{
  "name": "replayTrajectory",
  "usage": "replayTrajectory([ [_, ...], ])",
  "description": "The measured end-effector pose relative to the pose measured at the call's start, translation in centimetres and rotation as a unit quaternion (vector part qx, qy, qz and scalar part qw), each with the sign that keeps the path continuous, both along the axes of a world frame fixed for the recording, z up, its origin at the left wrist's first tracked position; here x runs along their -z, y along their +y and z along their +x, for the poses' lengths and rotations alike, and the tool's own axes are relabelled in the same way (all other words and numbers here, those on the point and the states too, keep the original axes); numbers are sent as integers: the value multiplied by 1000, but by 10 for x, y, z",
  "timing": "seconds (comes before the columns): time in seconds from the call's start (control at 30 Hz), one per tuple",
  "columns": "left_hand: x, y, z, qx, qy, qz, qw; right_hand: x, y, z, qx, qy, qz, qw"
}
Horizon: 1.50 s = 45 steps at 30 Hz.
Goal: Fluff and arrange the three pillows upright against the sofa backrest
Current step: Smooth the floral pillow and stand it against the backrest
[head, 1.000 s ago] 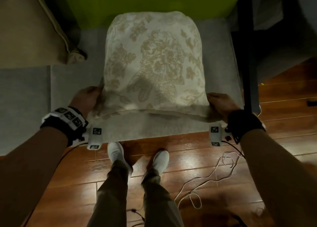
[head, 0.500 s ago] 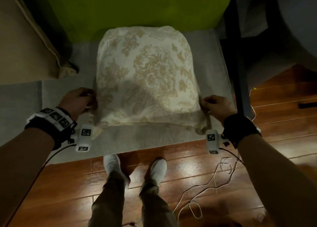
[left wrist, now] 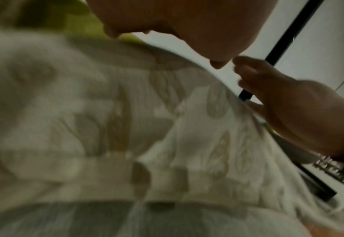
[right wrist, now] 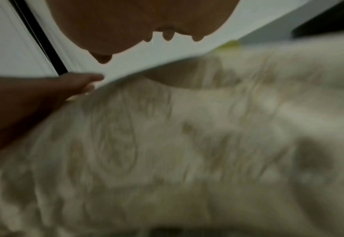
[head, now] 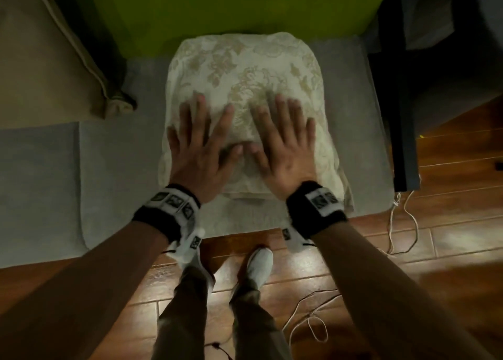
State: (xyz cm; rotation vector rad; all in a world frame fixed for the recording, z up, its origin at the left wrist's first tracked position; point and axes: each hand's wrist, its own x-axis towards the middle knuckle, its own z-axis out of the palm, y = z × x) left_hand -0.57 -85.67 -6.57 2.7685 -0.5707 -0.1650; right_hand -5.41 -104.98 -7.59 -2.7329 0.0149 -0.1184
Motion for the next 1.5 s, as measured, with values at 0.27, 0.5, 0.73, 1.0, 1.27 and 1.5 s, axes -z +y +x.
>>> replayTrajectory([
  [0.27,69,7,1,19,127,118,985,93,-21,-40,90,227,-40,969],
  [0.5,74,1,0,30,140,134,981,84,-84,-110,152,382,20,911],
  [0.73,76,-6,0,17,192,160,968,9,12,-32,53,70,31,996],
  [1.0,74,45,4,141,257,205,934,80,17,-17,68,241,-15,968],
  [1.27,49,37,-7,117,183,109,970,53,-37,-96,145,385,45,911],
  [1.5,-32,-33,20,158,-105,4,982,1,-3,-65,185,45,101,976],
])
